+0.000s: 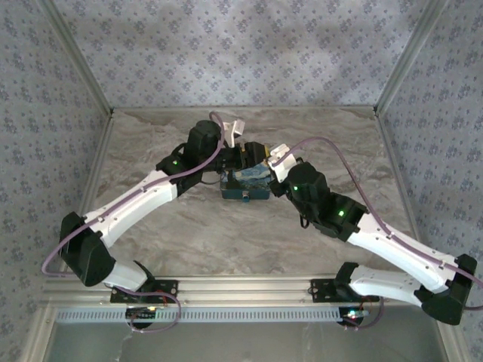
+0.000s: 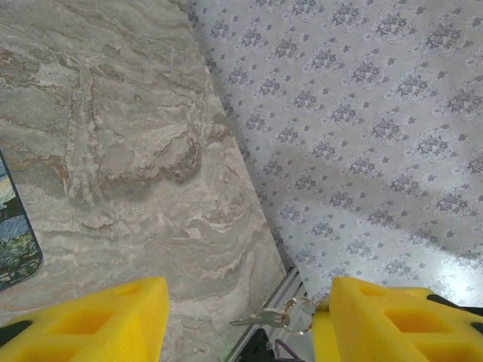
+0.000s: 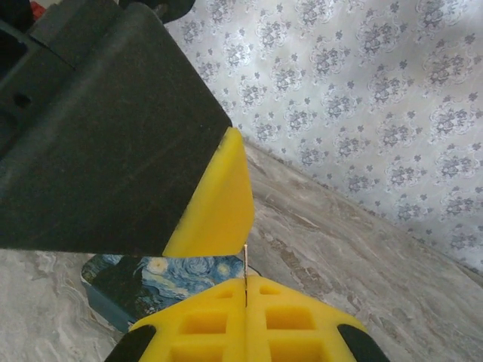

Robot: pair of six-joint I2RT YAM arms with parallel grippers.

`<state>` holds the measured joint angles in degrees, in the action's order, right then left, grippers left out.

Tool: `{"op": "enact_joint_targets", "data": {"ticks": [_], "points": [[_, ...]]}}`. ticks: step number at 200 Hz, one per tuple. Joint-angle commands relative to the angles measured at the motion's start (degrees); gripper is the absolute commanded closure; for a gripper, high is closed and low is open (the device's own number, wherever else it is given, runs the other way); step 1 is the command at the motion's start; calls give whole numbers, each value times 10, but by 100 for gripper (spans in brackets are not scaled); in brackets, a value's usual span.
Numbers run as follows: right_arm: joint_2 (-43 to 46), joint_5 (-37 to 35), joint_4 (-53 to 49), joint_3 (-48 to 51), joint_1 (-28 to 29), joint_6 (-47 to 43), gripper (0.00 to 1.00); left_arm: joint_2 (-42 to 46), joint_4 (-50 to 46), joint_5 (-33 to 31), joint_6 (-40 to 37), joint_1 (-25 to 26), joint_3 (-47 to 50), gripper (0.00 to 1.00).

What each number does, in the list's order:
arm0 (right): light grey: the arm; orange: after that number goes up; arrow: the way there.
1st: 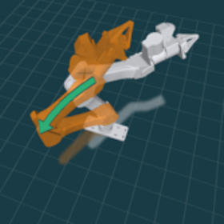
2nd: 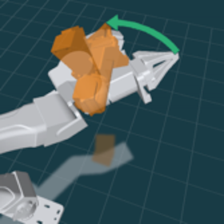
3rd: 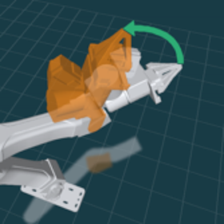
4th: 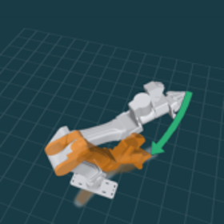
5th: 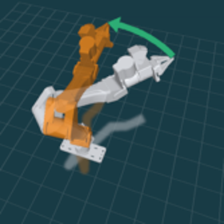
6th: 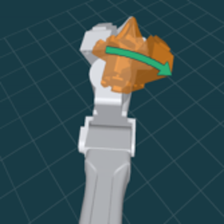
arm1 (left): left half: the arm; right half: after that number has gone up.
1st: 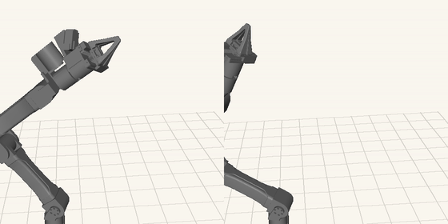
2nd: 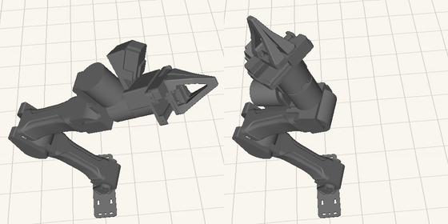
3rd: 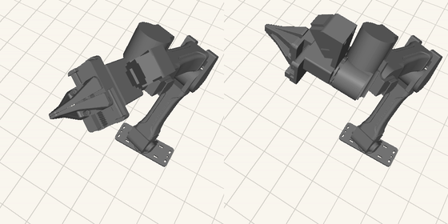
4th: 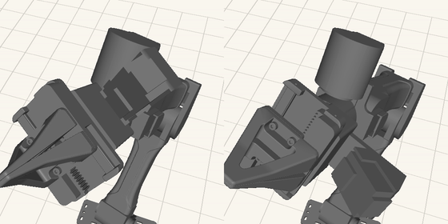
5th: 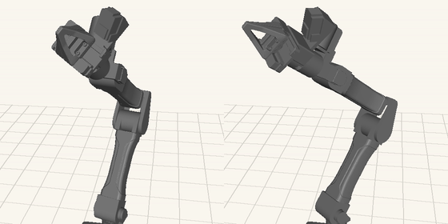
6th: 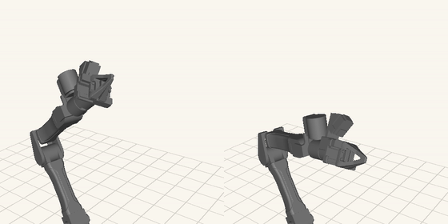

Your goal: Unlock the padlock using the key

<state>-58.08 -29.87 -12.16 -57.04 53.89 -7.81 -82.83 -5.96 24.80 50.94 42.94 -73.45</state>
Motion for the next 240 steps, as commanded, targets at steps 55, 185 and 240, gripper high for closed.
{"op": "enact_joint_targets", "data": {"ticks": [55,185,240], "points": [[-13,-4,21,-12,12,-11,100,-7,60,18,30,9,-35,41],[-33,-26,48,-19,21,-25,100,-10,33,9,27,19,-46,79],[-37,-28,53,-22,21,-26,100,-10,21,0,16,19,-48,100]]}}
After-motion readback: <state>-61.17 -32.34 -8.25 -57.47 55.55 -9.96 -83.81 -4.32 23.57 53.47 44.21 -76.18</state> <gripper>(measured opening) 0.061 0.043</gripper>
